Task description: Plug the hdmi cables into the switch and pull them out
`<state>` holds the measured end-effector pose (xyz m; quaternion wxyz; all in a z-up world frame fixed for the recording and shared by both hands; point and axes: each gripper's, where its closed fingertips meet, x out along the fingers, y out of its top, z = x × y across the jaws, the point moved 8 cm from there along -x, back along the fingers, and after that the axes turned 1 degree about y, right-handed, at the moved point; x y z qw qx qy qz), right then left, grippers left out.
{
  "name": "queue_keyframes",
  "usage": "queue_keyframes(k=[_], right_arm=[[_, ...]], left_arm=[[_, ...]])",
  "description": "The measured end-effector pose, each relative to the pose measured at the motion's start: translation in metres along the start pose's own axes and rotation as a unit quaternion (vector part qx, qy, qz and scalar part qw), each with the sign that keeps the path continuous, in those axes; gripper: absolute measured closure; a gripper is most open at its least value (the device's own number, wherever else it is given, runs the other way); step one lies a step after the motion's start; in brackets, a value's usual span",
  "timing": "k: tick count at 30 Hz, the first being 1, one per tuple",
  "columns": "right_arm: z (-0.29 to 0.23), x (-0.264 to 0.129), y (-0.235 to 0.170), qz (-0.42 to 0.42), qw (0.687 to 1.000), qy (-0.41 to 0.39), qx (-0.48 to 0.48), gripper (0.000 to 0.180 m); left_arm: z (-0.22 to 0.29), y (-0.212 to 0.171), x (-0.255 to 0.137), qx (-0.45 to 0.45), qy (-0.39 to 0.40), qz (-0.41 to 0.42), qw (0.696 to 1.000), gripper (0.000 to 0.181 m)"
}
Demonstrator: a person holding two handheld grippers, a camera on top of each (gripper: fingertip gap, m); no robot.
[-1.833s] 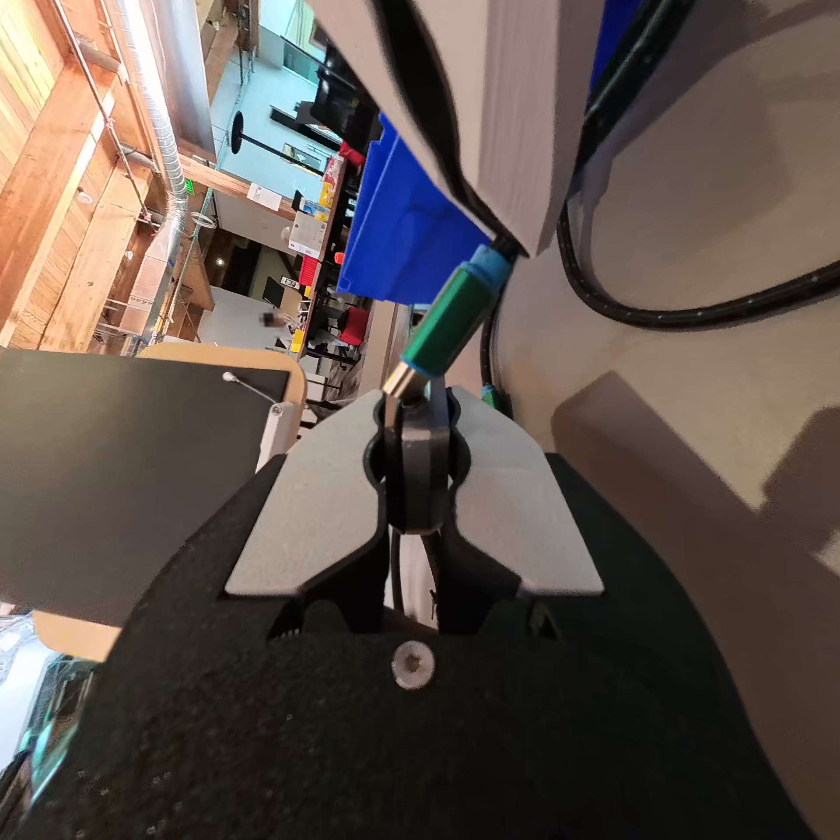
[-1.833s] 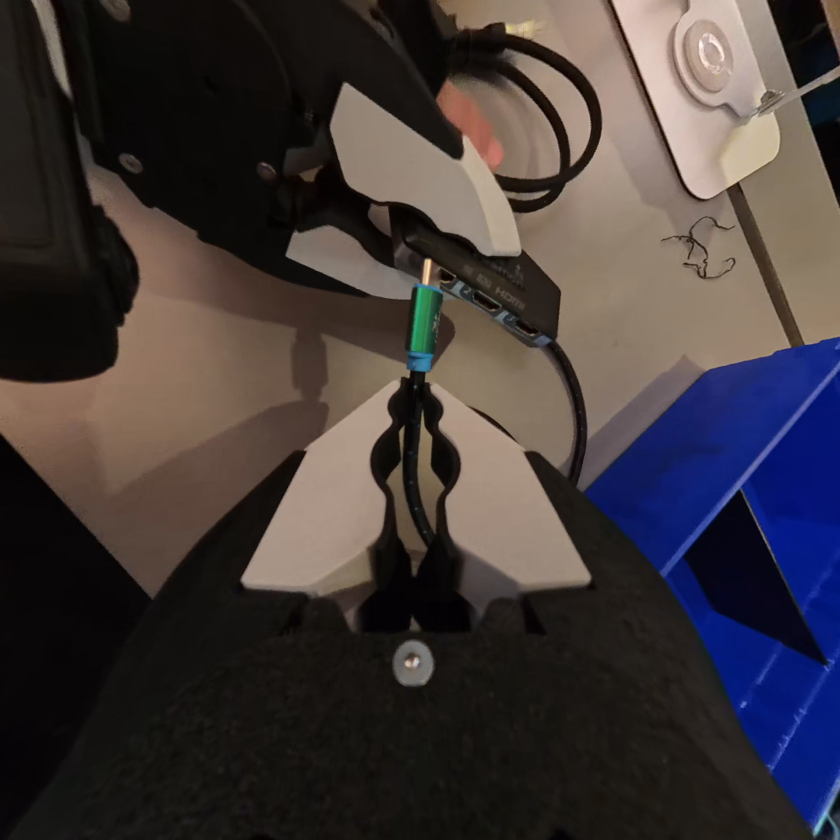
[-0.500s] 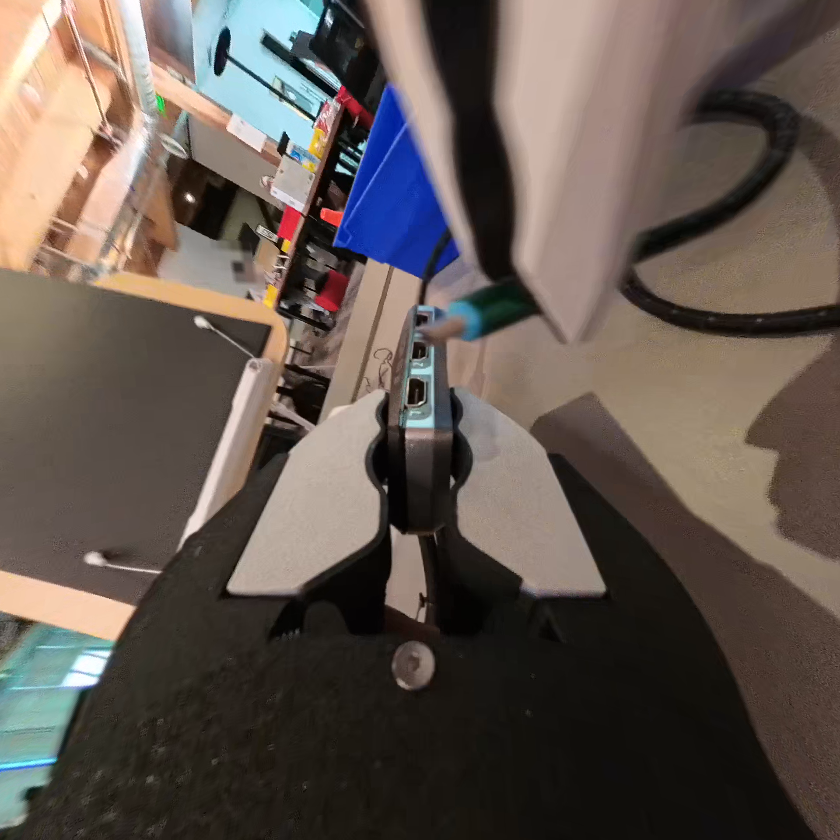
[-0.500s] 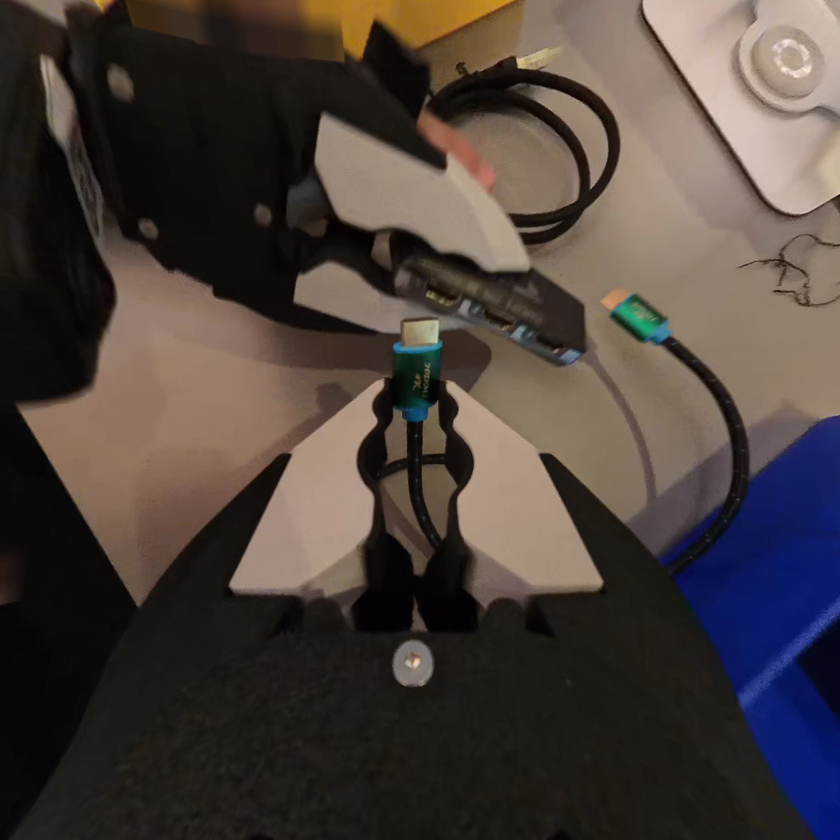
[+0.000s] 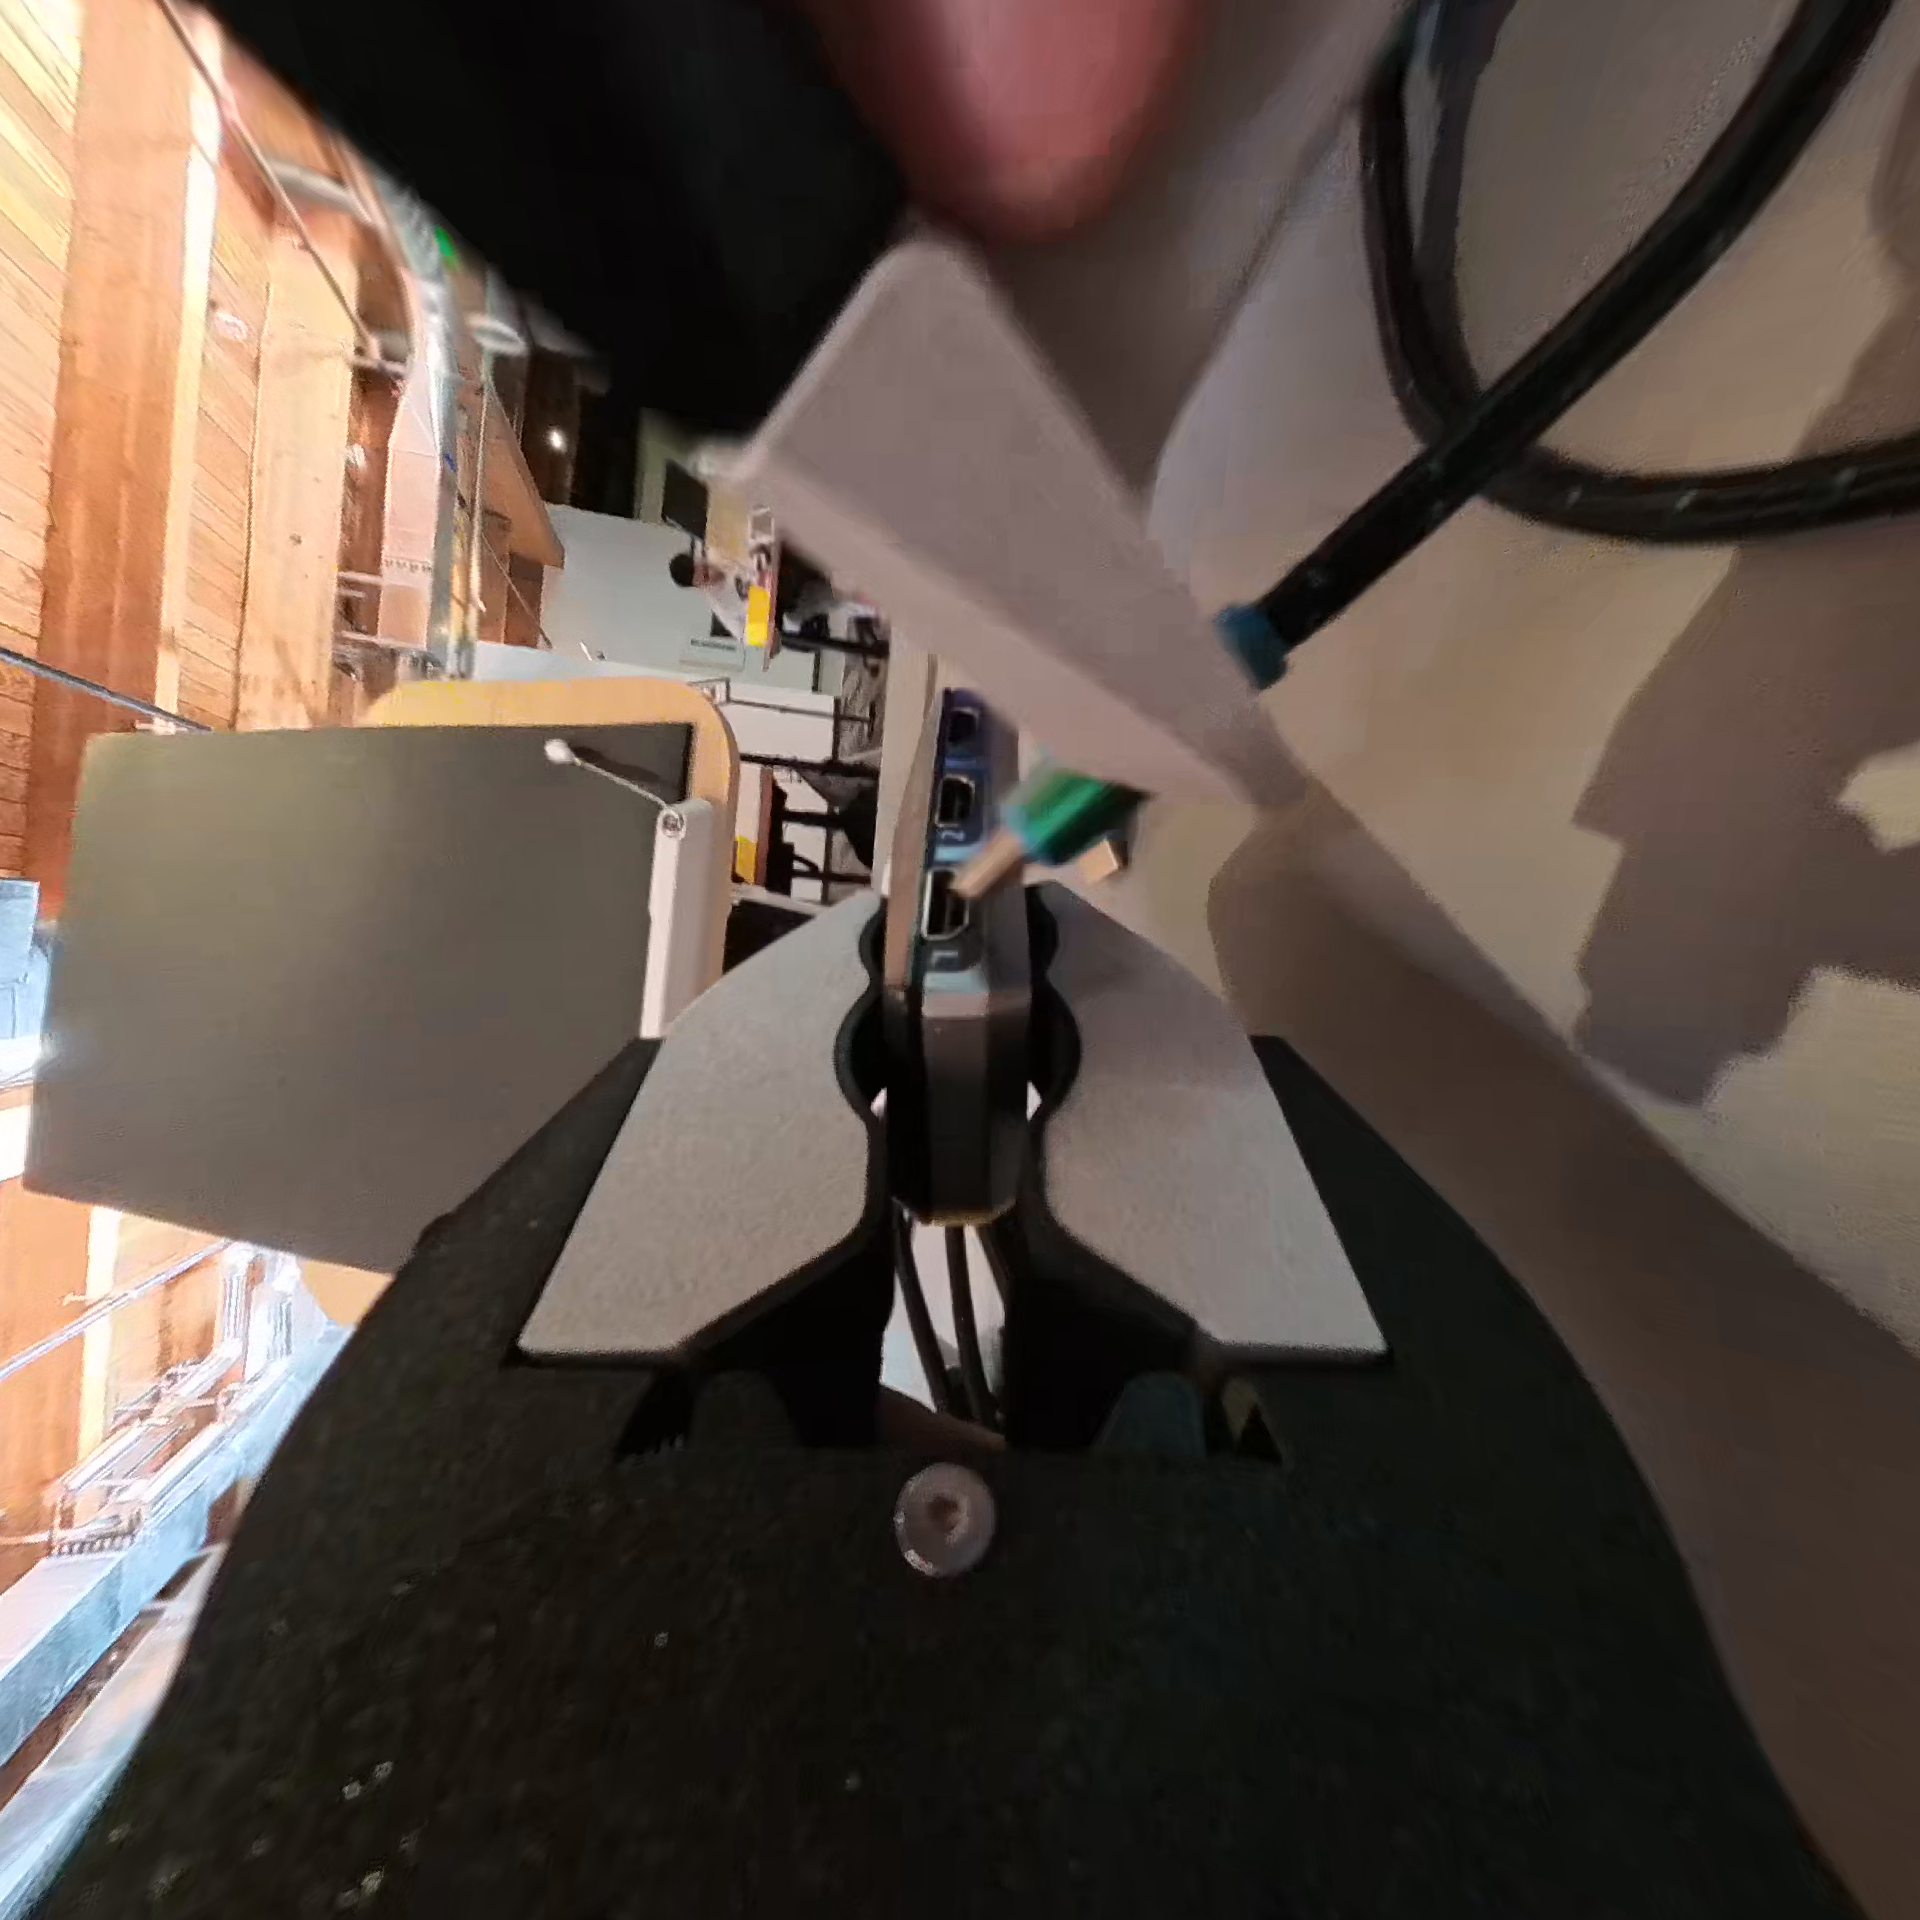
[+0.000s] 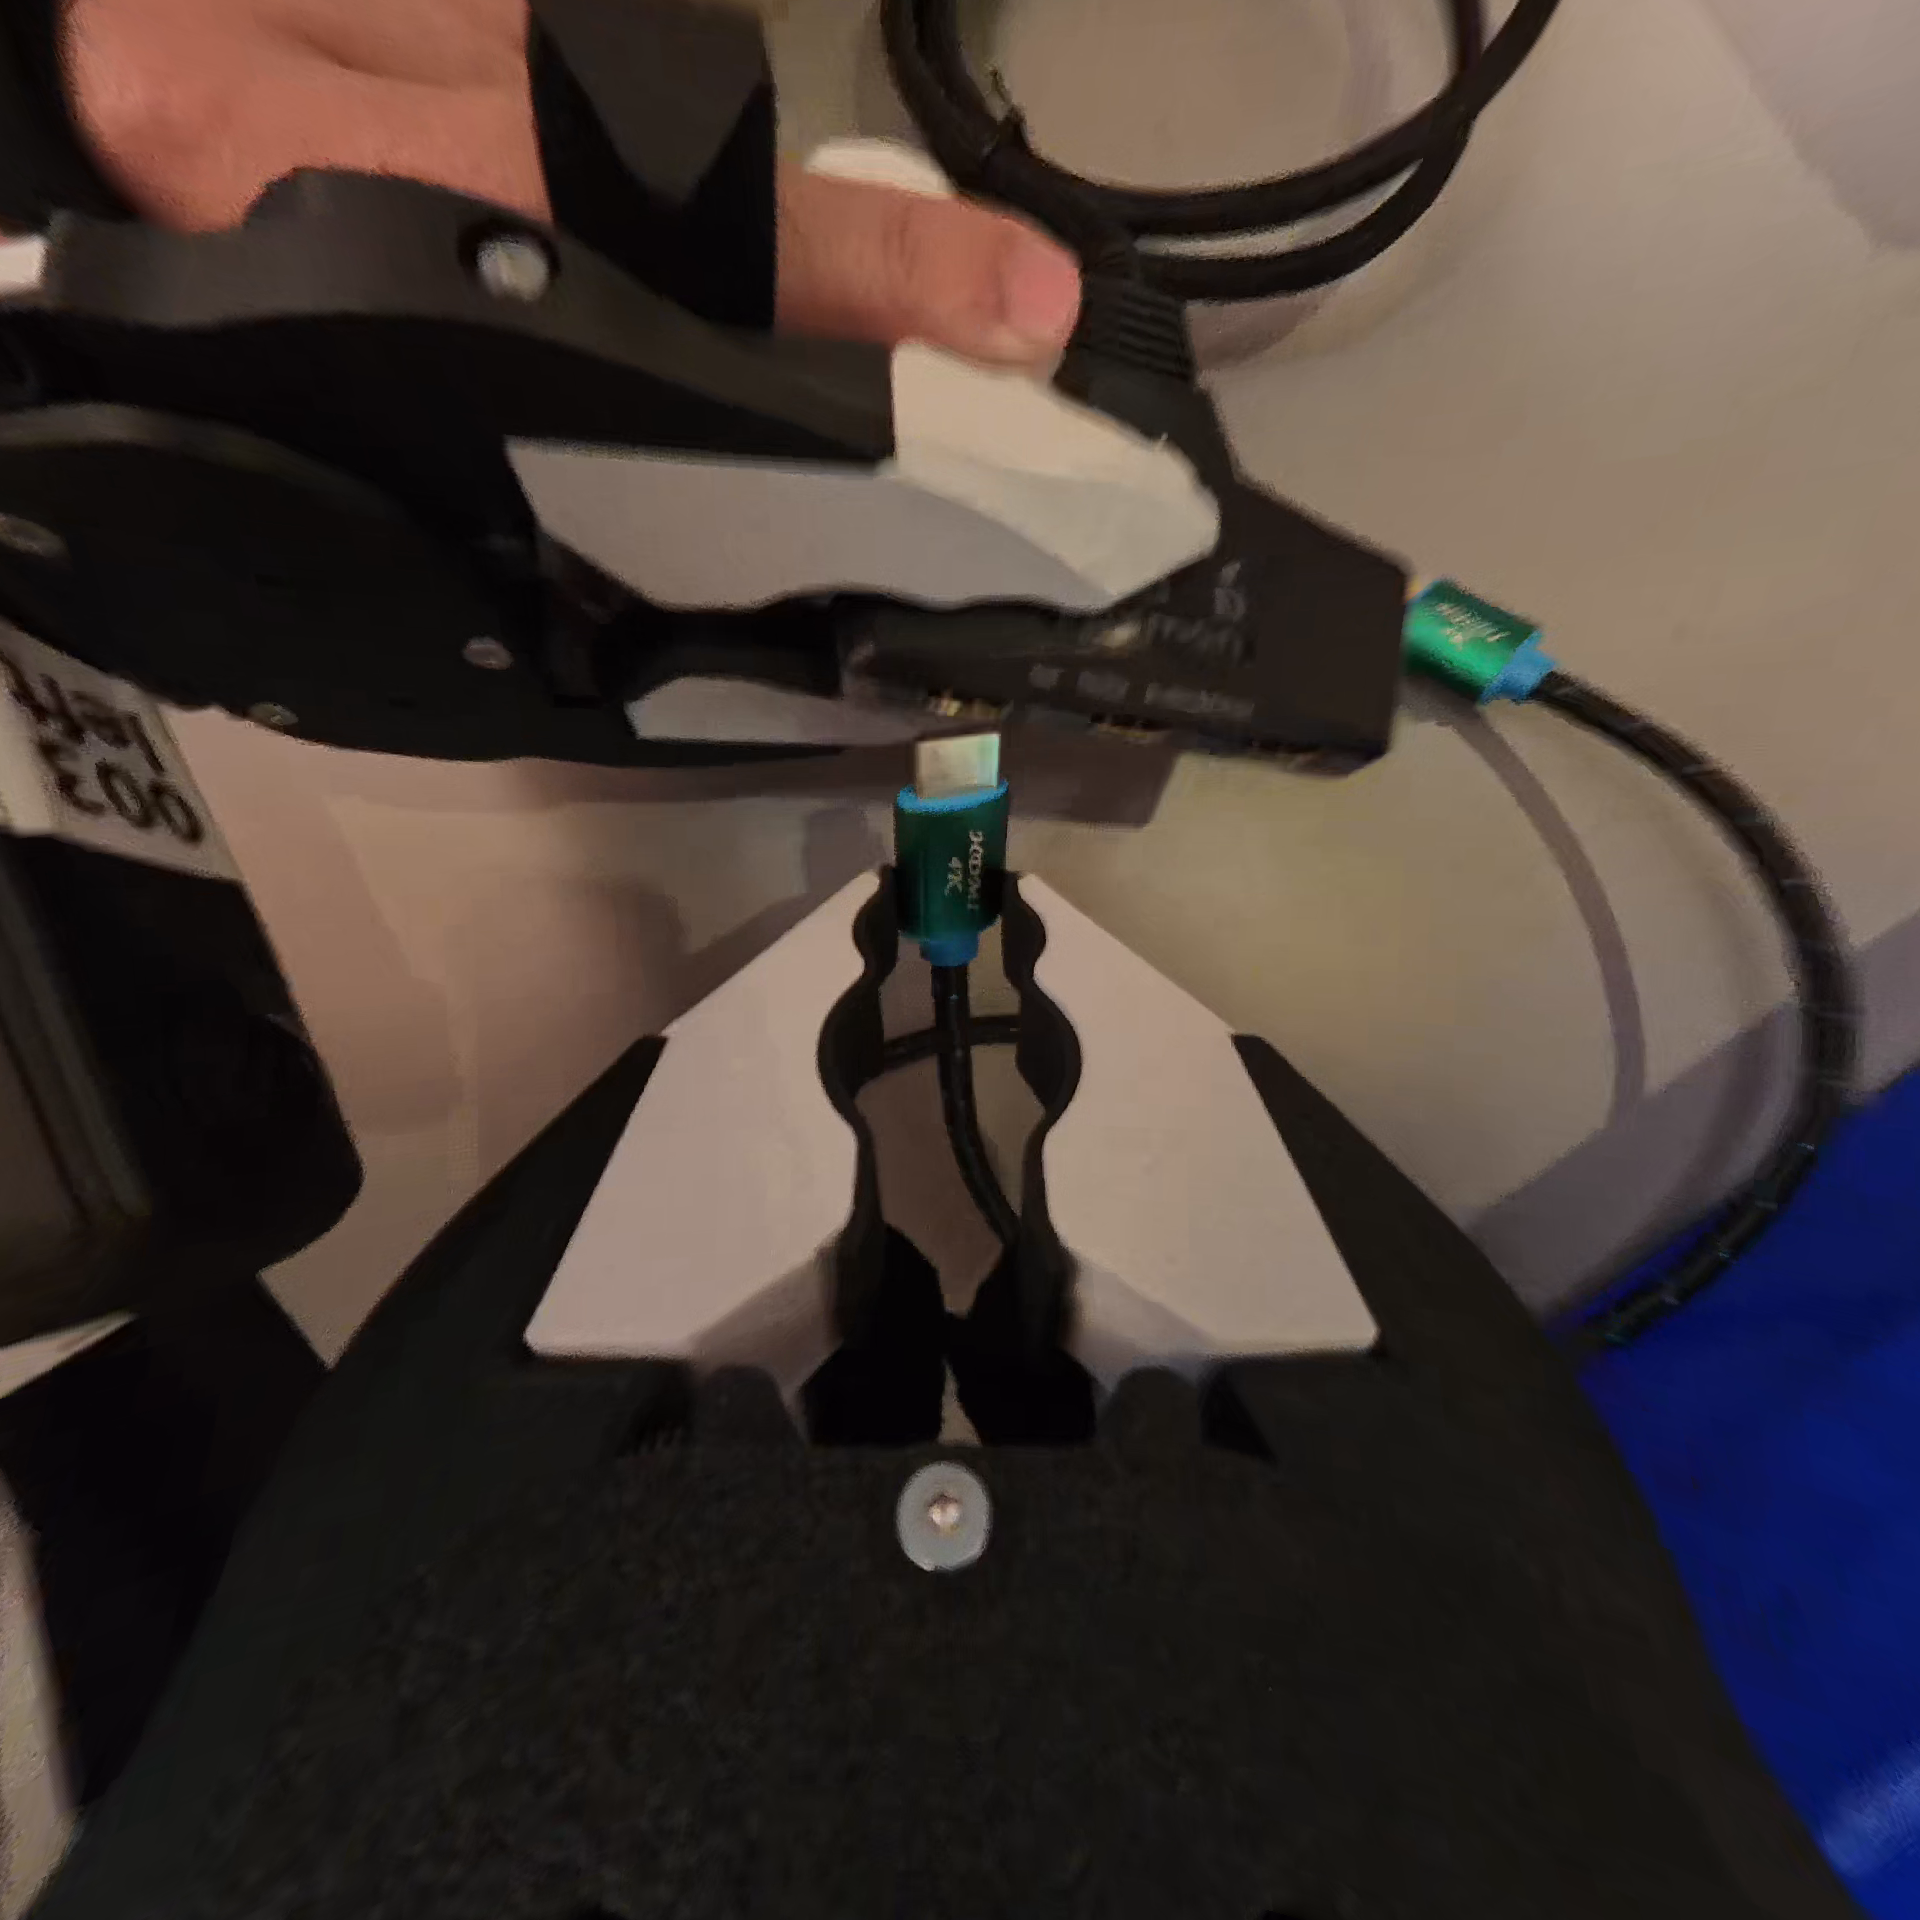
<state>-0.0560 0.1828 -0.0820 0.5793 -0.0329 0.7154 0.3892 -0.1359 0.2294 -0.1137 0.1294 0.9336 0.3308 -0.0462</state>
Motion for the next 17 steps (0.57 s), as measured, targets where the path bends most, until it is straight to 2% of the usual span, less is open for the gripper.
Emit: queue_keyframes(k=[3,5,6,8,10,13,17], right_arm=[[-0.007,0.02,-0.018,0.008,0.99,0.138,0.037,0.159],[-0.016,0.024,-0.025,0.054,0.971,0.228,0.053,0.149],[-0.017,0.02,-0.027,0.08,0.965,0.244,0.057,0.15],[-0.014,-0.003,-0.033,0.141,0.962,0.229,0.046,0.15],[-0.011,-0.032,-0.045,0.197,0.965,0.175,0.012,0.15],[-0.015,-0.049,-0.079,0.175,0.98,0.08,-0.057,0.15],[-0.014,-0.042,-0.116,0.158,0.982,0.002,-0.099,0.152]], left_arm=[[-0.005,-0.013,0.006,-0.03,-0.002,-0.035,0.999,0.159],[-0.009,-0.02,0.008,-0.062,-0.002,-0.048,0.997,0.159],[-0.01,-0.022,0.009,-0.077,-0.003,-0.052,0.996,0.159],[-0.013,-0.024,0.01,-0.096,-0.003,-0.056,0.994,0.159],[-0.015,-0.024,0.009,-0.104,0.0,-0.055,0.993,0.159],[-0.017,-0.024,0.008,-0.113,-0.002,-0.051,0.992,0.159],[-0.014,-0.023,0.009,-0.113,-0.011,-0.047,0.992,0.159]])
